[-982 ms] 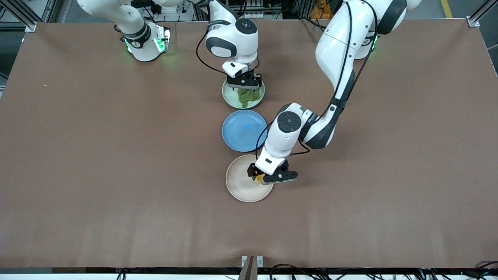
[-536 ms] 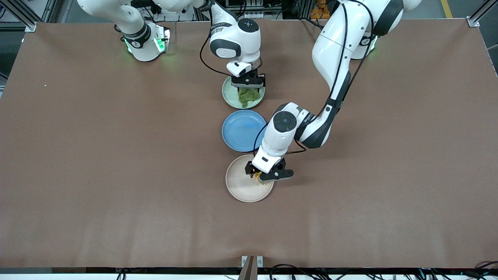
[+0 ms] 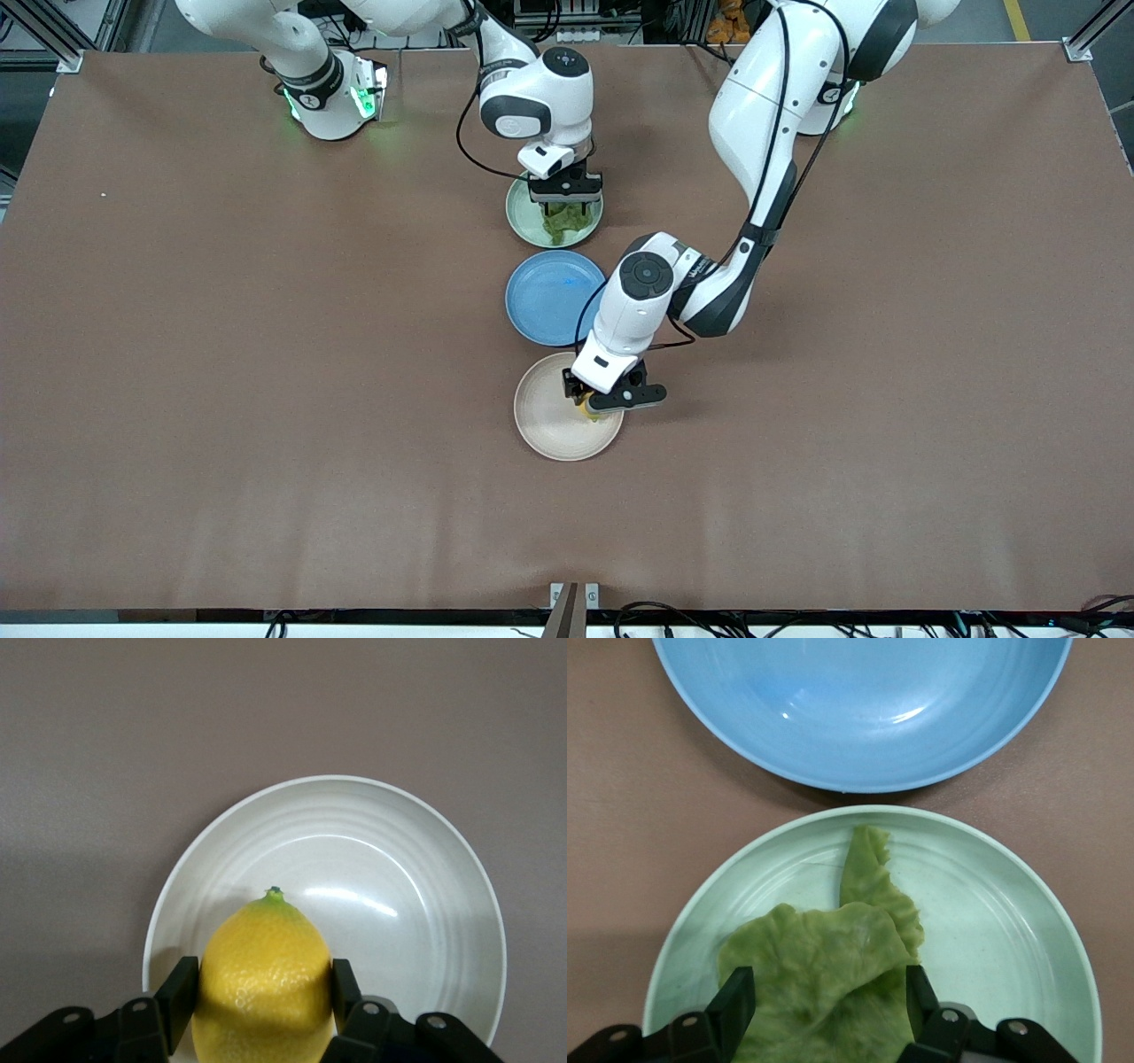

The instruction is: Pick lemon and lettuce from plates

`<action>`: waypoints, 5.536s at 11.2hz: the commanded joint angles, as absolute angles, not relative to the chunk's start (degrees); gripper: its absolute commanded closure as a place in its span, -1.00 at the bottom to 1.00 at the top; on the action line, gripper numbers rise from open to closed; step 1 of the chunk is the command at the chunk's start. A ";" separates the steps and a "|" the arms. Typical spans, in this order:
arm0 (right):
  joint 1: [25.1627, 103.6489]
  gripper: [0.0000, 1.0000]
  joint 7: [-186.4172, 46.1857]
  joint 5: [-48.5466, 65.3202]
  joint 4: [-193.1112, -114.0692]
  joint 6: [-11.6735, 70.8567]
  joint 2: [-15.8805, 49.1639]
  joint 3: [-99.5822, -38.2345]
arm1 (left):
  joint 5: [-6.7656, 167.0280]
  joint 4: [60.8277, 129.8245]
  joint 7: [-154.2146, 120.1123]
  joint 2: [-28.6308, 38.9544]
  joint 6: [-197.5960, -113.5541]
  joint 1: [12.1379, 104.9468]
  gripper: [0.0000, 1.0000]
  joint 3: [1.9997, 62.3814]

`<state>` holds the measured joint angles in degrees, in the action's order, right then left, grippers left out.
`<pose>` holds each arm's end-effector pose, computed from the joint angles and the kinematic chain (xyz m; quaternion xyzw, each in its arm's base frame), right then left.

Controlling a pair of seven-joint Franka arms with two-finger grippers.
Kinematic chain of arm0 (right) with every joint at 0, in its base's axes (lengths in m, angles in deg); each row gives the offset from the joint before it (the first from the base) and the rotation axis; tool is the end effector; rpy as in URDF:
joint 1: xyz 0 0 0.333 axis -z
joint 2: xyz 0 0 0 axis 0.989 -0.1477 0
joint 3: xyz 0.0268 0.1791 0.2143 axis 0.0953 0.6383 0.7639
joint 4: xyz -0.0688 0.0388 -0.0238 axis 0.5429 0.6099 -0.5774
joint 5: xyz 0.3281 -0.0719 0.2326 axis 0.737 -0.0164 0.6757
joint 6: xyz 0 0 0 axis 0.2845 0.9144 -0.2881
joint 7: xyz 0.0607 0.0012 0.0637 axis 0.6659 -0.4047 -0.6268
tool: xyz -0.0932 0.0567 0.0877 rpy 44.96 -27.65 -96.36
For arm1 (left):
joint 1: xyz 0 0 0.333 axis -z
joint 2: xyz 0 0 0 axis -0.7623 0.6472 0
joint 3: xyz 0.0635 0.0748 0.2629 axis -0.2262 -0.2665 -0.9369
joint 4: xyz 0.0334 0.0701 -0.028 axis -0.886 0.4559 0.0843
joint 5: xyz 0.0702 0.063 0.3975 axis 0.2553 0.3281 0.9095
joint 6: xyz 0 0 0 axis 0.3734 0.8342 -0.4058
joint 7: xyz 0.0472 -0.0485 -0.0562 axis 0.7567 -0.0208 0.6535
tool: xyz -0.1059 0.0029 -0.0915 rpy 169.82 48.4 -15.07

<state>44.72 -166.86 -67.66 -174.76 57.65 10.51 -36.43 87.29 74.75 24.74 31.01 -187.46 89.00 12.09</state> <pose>0.2428 0.5177 0.1163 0.9965 0.0099 0.0818 0.0169 0.5980 -0.4637 0.1417 0.9824 0.0968 0.1179 0.1078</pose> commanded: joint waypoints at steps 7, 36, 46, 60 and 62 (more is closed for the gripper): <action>48.36 1.00 -172.97 -74.52 -175.15 56.71 11.87 -34.55 | 87.02 73.75 23.79 21.57 -169.92 84.75 1.00 11.49; 87.30 -0.99 -78.66 -30.75 -174.45 61.72 12.51 -60.65 | 90.26 86.58 -12.69 -13.76 -141.68 56.02 -1.00 16.65; 86.08 -1.00 -79.10 -30.39 -171.64 45.91 23.48 -61.35 | 90.35 80.17 -17.70 -16.59 -126.21 52.57 -1.00 21.33; 81.06 -1.00 -78.66 -30.13 -153.36 12.94 41.33 -62.32 | 90.44 79.28 -17.52 -15.45 -126.30 53.10 -1.00 21.60; 81.50 -1.00 -78.58 -26.81 -152.05 11.45 43.61 -62.67 | 90.35 79.29 -17.44 -15.45 -126.30 53.36 -1.00 21.60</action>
